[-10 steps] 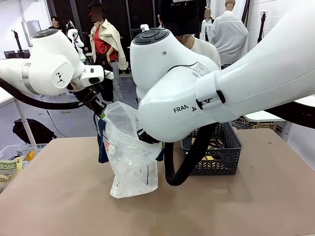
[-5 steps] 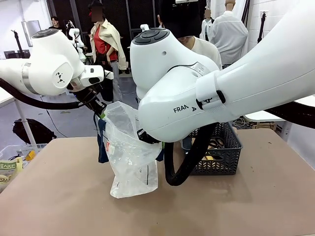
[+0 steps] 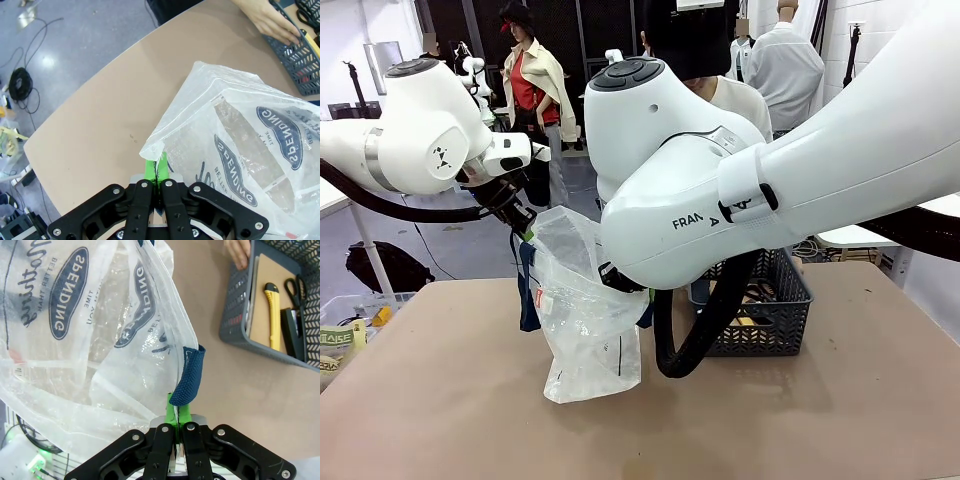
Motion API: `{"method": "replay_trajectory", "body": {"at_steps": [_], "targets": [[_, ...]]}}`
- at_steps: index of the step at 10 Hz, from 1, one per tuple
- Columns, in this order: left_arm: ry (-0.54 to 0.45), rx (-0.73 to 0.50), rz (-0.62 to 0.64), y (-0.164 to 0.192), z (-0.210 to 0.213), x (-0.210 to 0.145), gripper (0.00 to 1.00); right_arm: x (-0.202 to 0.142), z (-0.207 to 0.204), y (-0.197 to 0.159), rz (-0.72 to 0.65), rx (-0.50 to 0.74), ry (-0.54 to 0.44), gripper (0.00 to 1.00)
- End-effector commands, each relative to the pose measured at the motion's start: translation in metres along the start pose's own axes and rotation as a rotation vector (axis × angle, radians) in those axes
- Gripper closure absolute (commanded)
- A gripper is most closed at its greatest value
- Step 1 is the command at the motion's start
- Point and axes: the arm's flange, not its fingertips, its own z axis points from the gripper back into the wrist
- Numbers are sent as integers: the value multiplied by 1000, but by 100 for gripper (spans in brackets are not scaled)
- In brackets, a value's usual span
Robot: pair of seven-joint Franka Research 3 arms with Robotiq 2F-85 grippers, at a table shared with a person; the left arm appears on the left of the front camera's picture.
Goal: Transfer purchased items from the store into the shopping bag.
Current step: Move the Reusable shopping bag to the right side of the table.
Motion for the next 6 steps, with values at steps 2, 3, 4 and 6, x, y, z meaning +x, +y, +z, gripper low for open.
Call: {"method": "replay_trajectory", "body": {"at_steps": [2, 3, 4, 6], "targets": [[5, 2, 5, 3, 4, 0, 100, -3, -1, -2, -3, 2, -2, 100], [5, 2, 5, 3, 4, 0, 100, -3, -1, -2, -3, 2, -2, 100], [5, 2, 5, 3, 4, 0, 100, -3, -1, -2, -3, 2, -2, 100], [5, 2, 5, 3, 4, 0, 100, -3, -1, -2, -3, 2, -2, 100]]}}
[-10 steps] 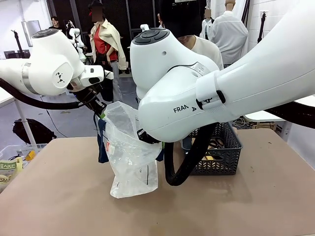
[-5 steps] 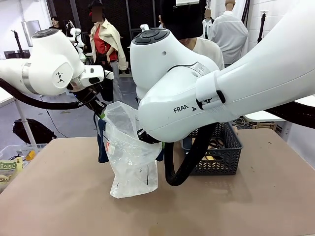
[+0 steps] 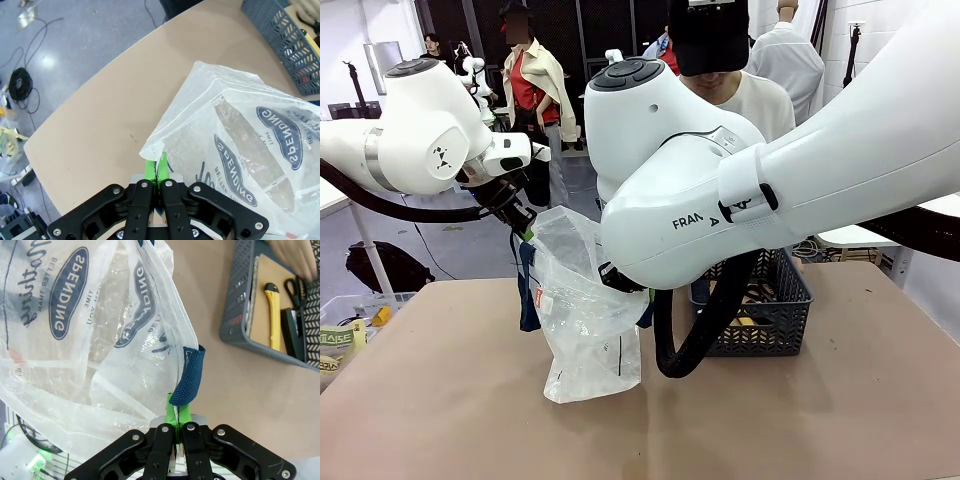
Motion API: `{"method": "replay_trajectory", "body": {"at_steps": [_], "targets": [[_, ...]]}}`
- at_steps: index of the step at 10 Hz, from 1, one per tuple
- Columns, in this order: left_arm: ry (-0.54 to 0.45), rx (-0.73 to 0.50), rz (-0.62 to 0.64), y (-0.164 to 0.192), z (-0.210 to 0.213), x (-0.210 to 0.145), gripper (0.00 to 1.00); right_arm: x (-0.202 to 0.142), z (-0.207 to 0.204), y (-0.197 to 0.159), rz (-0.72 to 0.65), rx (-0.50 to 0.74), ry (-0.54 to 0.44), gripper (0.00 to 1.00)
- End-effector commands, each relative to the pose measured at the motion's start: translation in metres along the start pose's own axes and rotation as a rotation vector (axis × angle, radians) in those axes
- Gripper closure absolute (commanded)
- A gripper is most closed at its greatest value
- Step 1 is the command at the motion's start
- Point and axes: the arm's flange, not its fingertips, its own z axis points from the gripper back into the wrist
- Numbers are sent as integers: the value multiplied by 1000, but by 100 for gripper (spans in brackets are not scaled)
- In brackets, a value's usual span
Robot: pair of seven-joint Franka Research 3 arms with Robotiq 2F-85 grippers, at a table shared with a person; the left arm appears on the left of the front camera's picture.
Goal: Transfer purchased items from the store into the shopping bag.
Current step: Move the Reusable shopping bag to the right side of the table.
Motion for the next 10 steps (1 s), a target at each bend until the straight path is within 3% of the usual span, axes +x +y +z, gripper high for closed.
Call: {"method": "replay_trajectory", "body": {"at_steps": [1, 10], "targets": [[5, 2, 5, 3, 4, 0, 100, -3, -1, -1, -3, 2, -2, 100], [5, 2, 5, 3, 4, 0, 100, -3, -1, -1, -3, 2, -2, 100]]}}
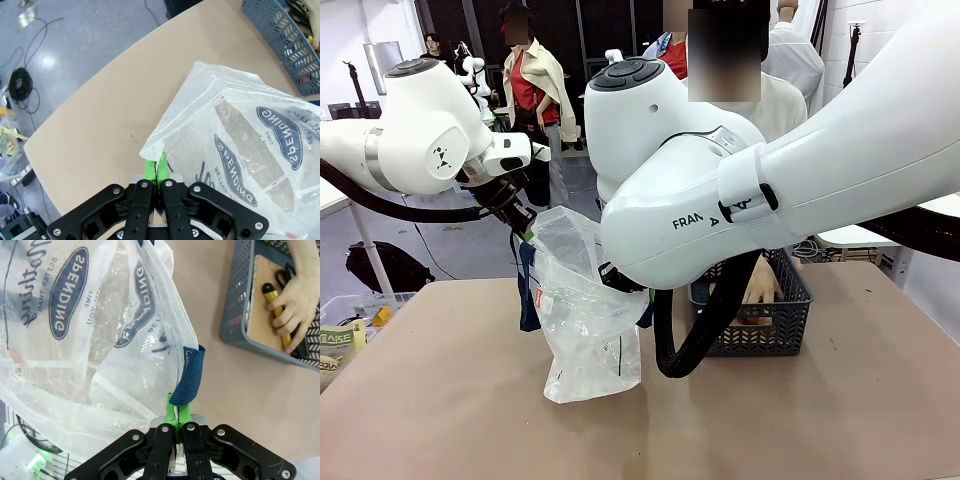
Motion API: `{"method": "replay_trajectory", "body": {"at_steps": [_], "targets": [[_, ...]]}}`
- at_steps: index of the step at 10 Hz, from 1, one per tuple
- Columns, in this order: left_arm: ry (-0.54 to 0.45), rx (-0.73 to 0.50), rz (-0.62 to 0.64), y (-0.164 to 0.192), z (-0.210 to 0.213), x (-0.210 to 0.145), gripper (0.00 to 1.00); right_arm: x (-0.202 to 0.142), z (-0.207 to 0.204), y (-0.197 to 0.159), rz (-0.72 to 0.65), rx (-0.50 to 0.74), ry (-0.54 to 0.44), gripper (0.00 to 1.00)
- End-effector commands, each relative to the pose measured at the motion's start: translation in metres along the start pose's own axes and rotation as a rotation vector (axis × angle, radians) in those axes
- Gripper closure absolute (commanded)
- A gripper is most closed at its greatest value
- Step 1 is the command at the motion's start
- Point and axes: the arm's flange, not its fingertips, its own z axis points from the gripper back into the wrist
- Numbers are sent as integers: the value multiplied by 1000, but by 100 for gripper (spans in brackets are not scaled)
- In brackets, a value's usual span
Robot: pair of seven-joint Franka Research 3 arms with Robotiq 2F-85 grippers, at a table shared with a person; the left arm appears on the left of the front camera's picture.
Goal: Transfer purchased items from the store into the shopping bag.
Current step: Move the Reusable shopping bag to the right side of the table.
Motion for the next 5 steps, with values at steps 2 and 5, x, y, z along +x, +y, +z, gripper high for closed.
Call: {"method": "replay_trajectory", "body": {"at_steps": [2, 5], "targets": [[5, 2, 5, 3, 4, 0, 100, -3, -1, -1, -3, 2, -2, 100], [5, 2, 5, 3, 4, 0, 100, -3, -1, -1, -3, 2, -2, 100]]}}
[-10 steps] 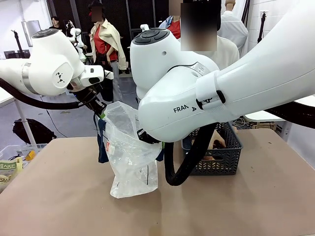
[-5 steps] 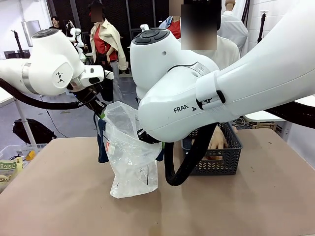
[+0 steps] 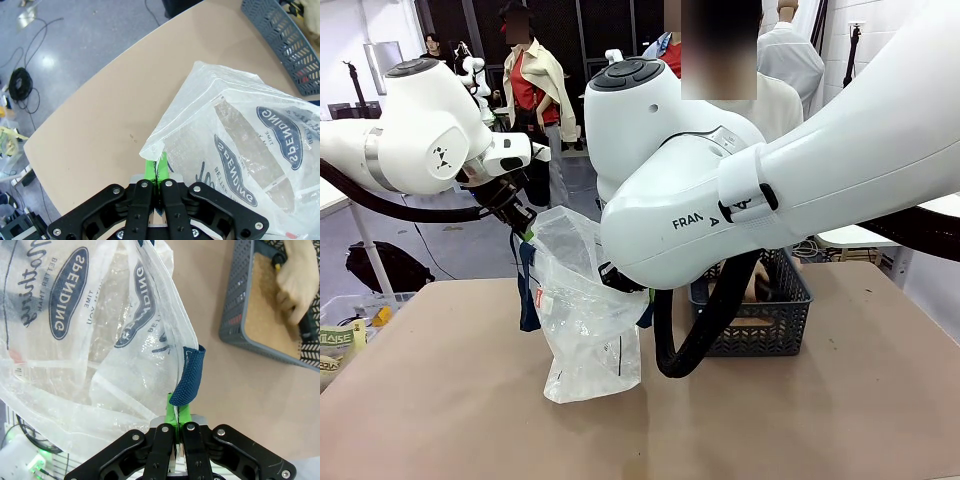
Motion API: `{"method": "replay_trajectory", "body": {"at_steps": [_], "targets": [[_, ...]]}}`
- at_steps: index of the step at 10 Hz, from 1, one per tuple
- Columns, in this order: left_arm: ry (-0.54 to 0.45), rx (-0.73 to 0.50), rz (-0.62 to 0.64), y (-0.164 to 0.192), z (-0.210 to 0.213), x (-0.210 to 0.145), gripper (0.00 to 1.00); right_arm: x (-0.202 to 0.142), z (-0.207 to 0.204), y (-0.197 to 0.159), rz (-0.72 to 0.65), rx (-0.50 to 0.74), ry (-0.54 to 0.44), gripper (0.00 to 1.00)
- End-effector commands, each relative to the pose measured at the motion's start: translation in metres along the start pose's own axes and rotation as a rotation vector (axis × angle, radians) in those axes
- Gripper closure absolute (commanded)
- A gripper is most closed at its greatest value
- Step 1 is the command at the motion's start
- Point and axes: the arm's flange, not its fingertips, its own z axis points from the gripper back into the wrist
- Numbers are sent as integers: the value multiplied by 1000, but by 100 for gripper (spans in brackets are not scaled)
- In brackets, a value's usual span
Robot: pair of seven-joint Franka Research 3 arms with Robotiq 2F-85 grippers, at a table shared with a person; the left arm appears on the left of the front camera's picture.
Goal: Transfer purchased items from the store into the shopping bag.
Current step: Move the Reusable shopping bag to the right side of the table.
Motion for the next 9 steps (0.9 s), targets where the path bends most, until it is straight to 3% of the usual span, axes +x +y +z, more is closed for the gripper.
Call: {"method": "replay_trajectory", "body": {"at_steps": [1, 9], "targets": [[5, 2, 5, 3, 4, 0, 100, -3, -1, -1, -3, 2, -2, 100], [5, 2, 5, 3, 4, 0, 100, -3, -1, -1, -3, 2, -2, 100]]}}
